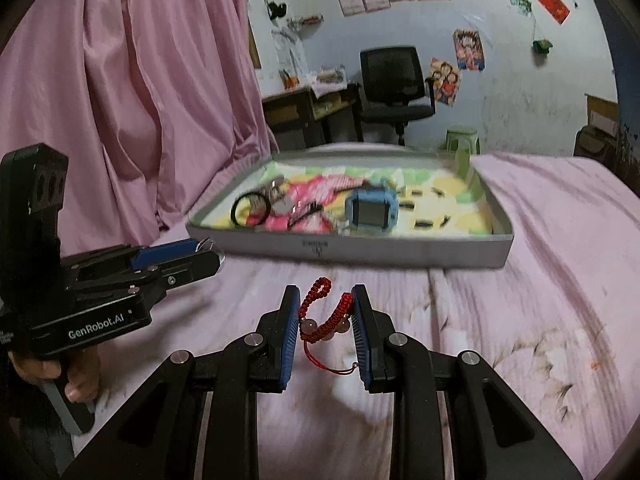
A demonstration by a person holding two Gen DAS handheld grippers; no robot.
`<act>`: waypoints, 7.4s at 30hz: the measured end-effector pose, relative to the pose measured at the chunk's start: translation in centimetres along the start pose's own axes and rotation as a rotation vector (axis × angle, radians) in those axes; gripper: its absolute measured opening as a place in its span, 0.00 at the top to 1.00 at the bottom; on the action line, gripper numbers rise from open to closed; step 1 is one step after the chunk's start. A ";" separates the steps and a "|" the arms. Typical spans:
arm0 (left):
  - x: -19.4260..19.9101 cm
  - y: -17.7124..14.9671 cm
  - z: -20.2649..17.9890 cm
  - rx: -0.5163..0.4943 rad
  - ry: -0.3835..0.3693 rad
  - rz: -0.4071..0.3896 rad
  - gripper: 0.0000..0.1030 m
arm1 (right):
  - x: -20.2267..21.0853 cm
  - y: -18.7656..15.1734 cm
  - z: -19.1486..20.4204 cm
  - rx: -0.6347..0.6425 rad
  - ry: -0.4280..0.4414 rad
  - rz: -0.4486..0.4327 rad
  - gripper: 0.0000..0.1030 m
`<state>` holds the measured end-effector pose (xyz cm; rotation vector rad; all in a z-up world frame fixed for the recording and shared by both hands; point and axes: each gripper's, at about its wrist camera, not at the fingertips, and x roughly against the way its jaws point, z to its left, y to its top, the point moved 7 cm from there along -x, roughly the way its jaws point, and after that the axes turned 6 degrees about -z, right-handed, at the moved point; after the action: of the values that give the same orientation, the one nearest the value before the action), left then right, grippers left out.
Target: Organize jewelry
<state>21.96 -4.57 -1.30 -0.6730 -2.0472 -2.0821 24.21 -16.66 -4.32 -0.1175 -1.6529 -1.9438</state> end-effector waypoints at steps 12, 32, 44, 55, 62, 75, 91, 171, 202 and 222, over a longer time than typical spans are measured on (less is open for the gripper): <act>-0.2 4.7 1.0 0.030 0.135 -0.205 0.73 | 0.0 5.7 0.1 0.000 -0.050 -0.200 0.78; -8.7 7.3 4.1 0.081 0.255 -0.229 0.73 | -6.4 12.5 -2.3 0.059 -0.126 -0.300 0.78; -12.2 7.2 4.6 0.106 0.252 -0.131 0.73 | -10.6 12.2 -3.7 0.045 -0.168 -0.250 0.78; -15.8 5.2 4.6 0.113 0.197 0.071 0.73 | -13.9 10.4 -5.1 -0.009 -0.154 -0.117 0.78; -16.0 4.6 4.2 0.108 0.165 0.119 0.72 | -15.2 9.3 -5.3 -0.023 -0.141 -0.066 0.77; -14.6 4.9 5.0 0.149 0.169 0.073 0.48 | -15.3 8.6 -5.4 -0.042 -0.119 -0.043 0.63; -9.1 5.8 6.1 0.184 0.212 -0.075 0.21 | -10.7 9.5 -5.3 -0.058 -0.125 -0.154 0.34; 14.1 -5.1 2.3 0.141 0.265 -0.244 0.00 | 14.0 -0.3 1.8 0.058 -0.181 -0.331 0.01; 14.2 -5.0 2.1 0.136 0.266 -0.248 0.00 | 14.0 -0.2 1.8 0.057 -0.182 -0.332 0.01; 14.2 -5.1 2.1 0.138 0.266 -0.248 0.00 | 14.0 -0.2 1.7 0.057 -0.181 -0.331 0.01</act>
<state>7.67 0.66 -0.22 -0.1164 -2.1810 -1.9963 11.98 -20.17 1.80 0.0034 -1.9461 -2.1793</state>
